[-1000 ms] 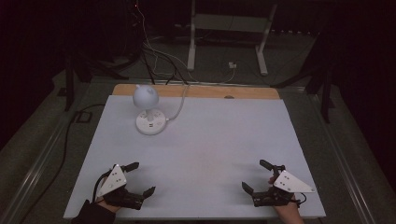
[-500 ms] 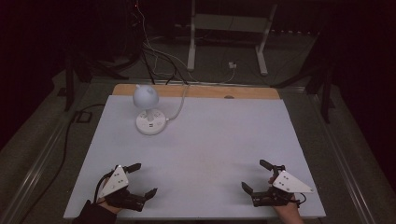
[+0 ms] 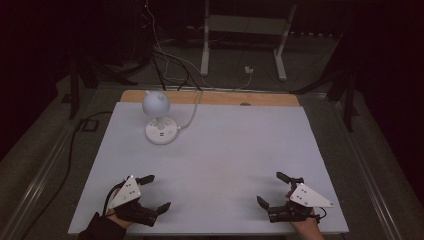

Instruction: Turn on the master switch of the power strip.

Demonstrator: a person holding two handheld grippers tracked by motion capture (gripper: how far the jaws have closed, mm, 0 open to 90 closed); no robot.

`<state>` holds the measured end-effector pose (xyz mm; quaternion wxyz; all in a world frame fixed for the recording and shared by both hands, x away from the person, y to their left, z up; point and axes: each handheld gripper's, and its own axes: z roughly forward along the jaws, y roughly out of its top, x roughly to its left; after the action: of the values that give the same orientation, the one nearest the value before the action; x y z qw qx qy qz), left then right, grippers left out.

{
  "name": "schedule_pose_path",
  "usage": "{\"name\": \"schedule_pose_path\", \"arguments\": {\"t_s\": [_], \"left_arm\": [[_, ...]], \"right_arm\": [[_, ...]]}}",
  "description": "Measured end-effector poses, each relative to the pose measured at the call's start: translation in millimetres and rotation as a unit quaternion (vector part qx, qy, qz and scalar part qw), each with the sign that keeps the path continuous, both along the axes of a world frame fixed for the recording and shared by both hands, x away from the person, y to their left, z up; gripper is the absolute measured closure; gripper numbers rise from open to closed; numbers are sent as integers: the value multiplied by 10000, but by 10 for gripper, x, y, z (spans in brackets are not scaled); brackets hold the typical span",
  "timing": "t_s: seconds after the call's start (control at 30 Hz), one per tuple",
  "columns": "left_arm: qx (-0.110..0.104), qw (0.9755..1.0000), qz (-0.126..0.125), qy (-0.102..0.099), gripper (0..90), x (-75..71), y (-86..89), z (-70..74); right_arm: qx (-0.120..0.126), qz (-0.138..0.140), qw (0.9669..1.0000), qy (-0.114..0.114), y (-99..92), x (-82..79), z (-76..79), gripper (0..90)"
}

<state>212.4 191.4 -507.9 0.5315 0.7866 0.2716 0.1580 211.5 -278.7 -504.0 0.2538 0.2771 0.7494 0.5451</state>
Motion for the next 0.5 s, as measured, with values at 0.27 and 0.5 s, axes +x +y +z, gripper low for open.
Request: {"name": "schedule_pose_path", "arguments": {"t_s": [0.27,0.5], "left_arm": [[78,9999,-127,-54,1,24,-20,132],[138,9997,-193,-112,2,55,-21,266]], "right_arm": [[60,-28,10000,-41,-11,-16,16,0],[43,-80,9999,-81,-11,-21,24,0]]}}
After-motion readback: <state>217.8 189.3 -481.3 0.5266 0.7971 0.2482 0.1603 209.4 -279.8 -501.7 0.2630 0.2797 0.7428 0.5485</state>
